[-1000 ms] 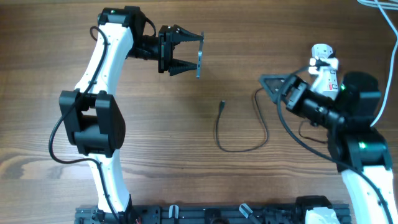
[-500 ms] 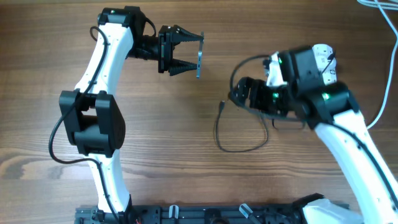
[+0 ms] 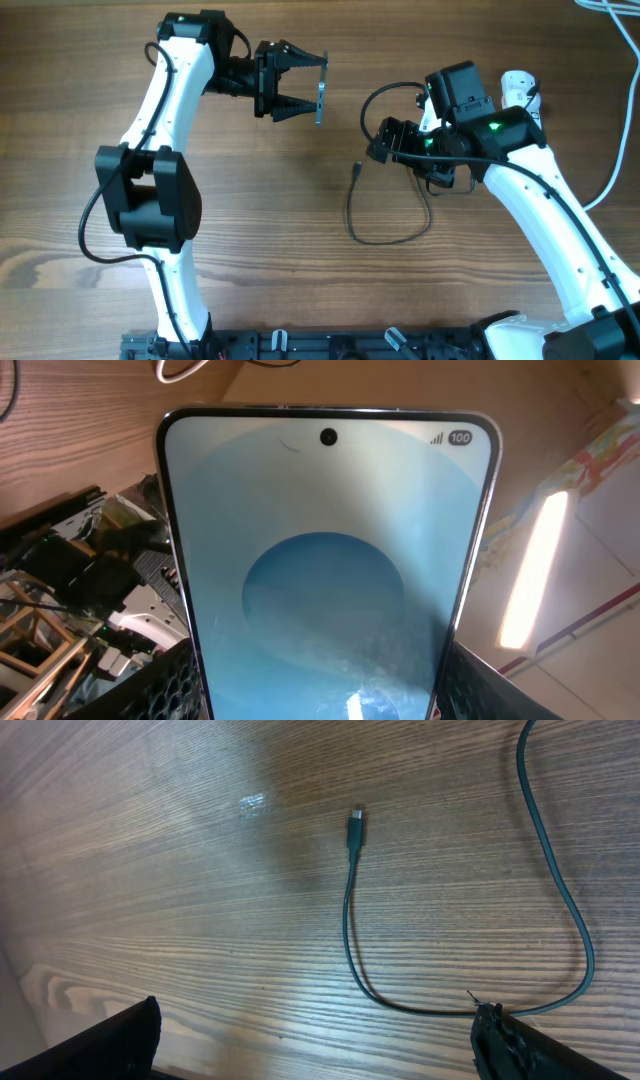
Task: Plug charger to phone and switch on socket
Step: 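Move the right gripper over the black cable's plug end, then grasp the cable plug with the right gripper and lift it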
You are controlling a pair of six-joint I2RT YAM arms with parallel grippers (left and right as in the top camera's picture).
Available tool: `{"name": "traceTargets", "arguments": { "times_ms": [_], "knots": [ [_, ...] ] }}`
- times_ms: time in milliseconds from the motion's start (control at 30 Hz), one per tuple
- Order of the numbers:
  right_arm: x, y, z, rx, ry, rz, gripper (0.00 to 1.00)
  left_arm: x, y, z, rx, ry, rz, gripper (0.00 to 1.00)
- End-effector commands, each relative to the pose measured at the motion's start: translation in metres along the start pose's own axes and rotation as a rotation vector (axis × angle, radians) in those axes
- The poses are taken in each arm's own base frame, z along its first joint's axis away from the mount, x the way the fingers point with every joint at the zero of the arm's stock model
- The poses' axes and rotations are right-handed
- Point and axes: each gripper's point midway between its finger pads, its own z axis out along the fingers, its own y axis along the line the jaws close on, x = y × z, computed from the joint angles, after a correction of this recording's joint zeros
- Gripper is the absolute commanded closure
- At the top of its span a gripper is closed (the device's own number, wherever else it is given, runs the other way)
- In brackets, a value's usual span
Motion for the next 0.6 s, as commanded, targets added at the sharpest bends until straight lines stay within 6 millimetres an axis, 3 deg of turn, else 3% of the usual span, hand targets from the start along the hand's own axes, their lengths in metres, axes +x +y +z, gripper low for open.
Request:
{"name": "traceTargets", "arguments": {
  "times_ms": [0, 567],
  "knots": [
    [-0.0010, 0.0062, 0.0001, -0.017, 0.009, 0.003, 0.00, 0.0178, -0.0203, -0.0028, 0.052, 0.022, 0.050, 0.36],
    [0.0060, 0.0128, 0.0050, 0.015, -0.002, -0.054, 0.00, 0.0178, -0.0204, -0.0030, 0.052, 0.022, 0.050, 0.37]
  ]
}}
